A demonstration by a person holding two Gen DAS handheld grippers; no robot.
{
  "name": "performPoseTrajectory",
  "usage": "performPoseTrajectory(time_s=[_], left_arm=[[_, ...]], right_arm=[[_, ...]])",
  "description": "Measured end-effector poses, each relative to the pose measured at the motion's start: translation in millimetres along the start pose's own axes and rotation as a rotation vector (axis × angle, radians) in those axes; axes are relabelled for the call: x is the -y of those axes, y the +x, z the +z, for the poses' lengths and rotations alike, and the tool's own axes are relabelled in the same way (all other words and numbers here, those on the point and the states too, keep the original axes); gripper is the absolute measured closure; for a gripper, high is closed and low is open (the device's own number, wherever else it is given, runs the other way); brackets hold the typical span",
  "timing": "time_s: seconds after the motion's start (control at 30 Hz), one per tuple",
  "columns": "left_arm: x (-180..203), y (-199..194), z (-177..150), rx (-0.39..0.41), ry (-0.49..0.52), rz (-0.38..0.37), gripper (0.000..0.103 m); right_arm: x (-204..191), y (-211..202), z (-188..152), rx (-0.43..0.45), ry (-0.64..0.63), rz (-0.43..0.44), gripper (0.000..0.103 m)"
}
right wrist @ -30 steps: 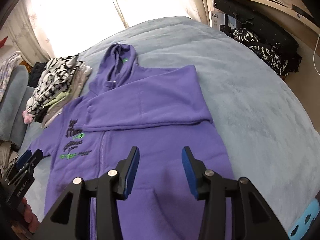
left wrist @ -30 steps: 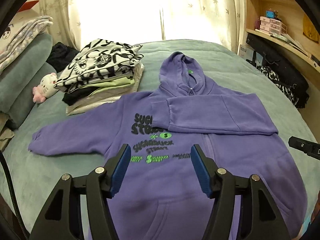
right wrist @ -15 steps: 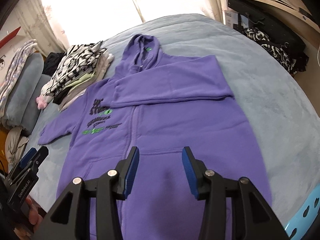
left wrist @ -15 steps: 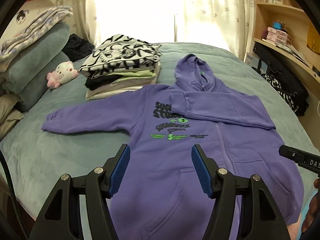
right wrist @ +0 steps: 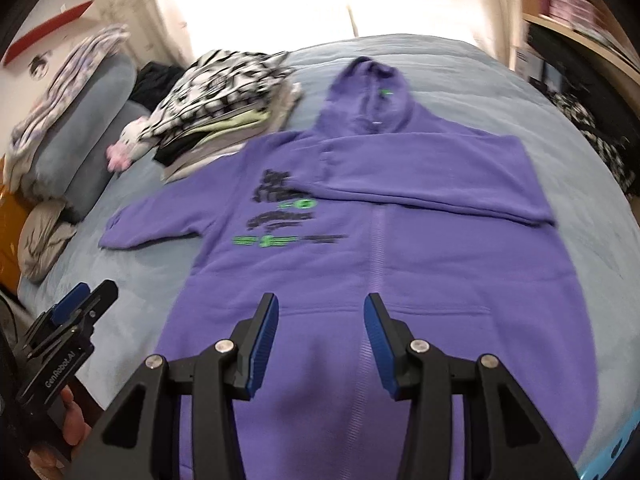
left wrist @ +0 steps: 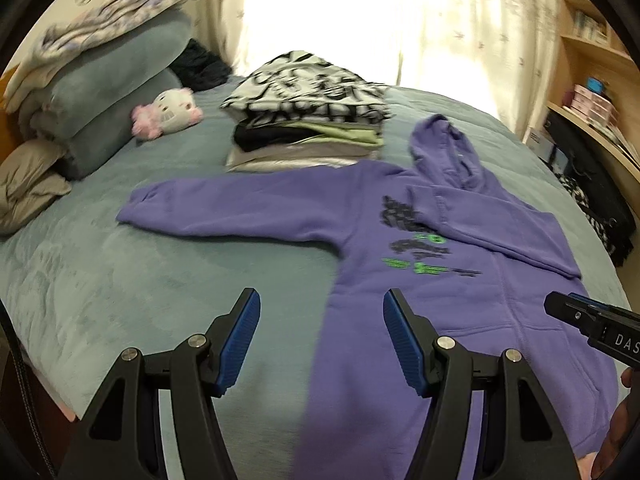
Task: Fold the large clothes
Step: 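Move the left tool to the other sleeve cuff of the hoodie, then grasp the sleeve cuff with the left gripper and fold it across the chest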
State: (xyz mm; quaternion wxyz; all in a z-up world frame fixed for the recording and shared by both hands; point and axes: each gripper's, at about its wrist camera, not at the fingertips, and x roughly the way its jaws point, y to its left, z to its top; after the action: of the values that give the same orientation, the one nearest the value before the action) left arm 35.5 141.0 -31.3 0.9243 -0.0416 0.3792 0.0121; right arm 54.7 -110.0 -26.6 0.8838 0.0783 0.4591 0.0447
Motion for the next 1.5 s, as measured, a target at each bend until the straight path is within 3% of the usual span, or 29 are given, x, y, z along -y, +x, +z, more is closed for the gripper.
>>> performPoseTrajectory(time_s=[0.43,0.6,0.73,0.9,1.1,1.27,1.37,1.4,1.47,1.5], left_arm=[[-106,54,25,-0.03,-0.136,0.03,0.04],[-152,90,41,-0.058,-0.208,-0.013,0.04],[-193,127,46,-0.12,-0.309,-0.099,0.036],[-238,175,47,-0.198,-0.453,-0.183,0.034],[-274,207,47,-0.184,-0.604,-0.28,0.034],[-296,226,53,-0.152,-0.707,-0.3,0.034],[-301,236,60,-0.143,-0.727,-0.266,0.036],[-301,239,62,-0.143,-0.724,-0.246,0.038],[-299,243,67,-0.149,-0.707,-0.185,0.057],[-297,246,70,-0.158,-0.688,-0.135,0.078]], right_arm=[[-116,64,44,0.015,-0.162,0.072,0.058],[-149,100,63,0.007,-0.191,0.095,0.058],[-174,131,71,-0.012,-0.208,0.116,0.058],[-196,164,77,-0.036,-0.225,0.137,0.058],[-208,185,82,-0.046,-0.22,0.146,0.058],[-204,192,82,-0.048,-0.215,0.143,0.058],[-197,198,83,-0.065,-0.192,0.146,0.058],[-195,200,83,-0.068,-0.186,0.148,0.058],[-191,202,82,-0.071,-0.176,0.151,0.058],[-189,203,81,-0.073,-0.173,0.153,0.058]])
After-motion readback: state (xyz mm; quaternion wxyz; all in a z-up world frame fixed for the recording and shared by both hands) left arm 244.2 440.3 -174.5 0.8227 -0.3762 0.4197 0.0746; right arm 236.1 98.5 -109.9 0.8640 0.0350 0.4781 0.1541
